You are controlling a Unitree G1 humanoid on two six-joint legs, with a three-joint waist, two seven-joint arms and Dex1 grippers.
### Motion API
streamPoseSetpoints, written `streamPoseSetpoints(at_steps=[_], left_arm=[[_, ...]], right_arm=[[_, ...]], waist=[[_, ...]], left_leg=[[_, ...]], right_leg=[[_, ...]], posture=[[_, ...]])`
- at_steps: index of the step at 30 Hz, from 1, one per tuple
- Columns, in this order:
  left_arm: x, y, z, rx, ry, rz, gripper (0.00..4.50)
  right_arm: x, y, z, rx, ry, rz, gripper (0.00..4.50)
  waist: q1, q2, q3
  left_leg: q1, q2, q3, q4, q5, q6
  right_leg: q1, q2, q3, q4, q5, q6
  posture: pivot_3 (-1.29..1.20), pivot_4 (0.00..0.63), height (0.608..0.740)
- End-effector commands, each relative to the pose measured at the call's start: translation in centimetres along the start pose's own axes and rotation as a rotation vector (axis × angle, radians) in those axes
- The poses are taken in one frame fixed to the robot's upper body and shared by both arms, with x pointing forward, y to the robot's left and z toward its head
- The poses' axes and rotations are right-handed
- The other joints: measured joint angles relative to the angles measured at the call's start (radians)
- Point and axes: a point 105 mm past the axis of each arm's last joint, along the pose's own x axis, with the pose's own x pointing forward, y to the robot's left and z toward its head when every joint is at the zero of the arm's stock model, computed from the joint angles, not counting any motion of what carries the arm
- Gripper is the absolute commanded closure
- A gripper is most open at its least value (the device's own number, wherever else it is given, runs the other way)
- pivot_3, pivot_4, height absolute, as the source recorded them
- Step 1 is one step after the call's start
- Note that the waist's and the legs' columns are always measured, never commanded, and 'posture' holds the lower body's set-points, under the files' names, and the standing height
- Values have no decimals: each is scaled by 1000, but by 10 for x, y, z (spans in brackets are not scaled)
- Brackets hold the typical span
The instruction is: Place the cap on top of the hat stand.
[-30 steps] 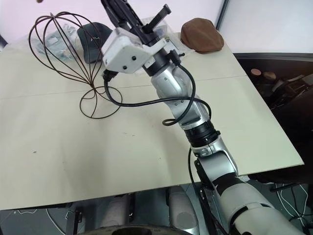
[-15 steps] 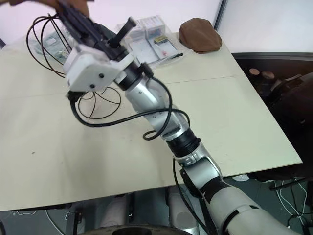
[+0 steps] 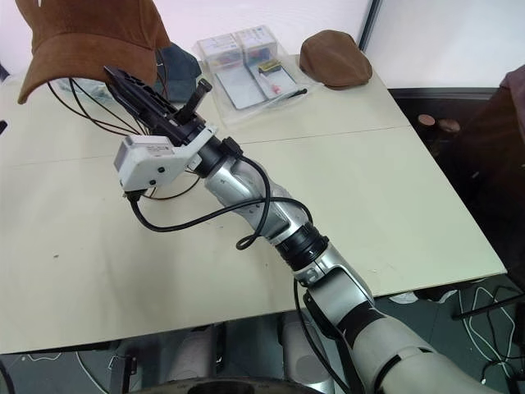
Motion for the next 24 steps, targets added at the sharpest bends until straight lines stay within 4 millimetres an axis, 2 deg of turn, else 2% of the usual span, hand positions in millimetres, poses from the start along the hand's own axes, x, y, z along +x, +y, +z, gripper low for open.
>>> streamPoseSetpoints(at_steps=[1, 11, 17, 24], left_arm=[[-3, -2, 9, 35, -33, 8, 0], [3, 1, 2, 21, -31, -1, 0], [6, 1, 0, 19, -32, -3, 0], [5, 1, -1, 17, -33, 3, 0]], right_arm=[[-2, -3, 11, -31, -41, -19, 4442], [-18, 26, 26, -35, -106, 127, 4442], [-16, 32, 33, -29, -139, 161, 4442], [-17, 28, 2, -14, 23, 134, 4442]], waist=[[0, 0, 0], [-1, 0, 0], [-3, 0, 0], [-1, 0, 0]], left_leg=[[0, 0, 0, 0, 0, 0], [1, 0, 0, 0, 0, 0], [2, 0, 0, 0, 0, 0], [4, 0, 0, 2, 0, 0]], right_leg=[[0, 0, 0, 0, 0, 0], [0, 0, 0, 1, 0, 0], [0, 1, 0, 4, 0, 0], [0, 1, 0, 9, 0, -1]], posture=[[0, 150, 740], [0, 150, 740], [0, 150, 740], [0, 150, 740]])
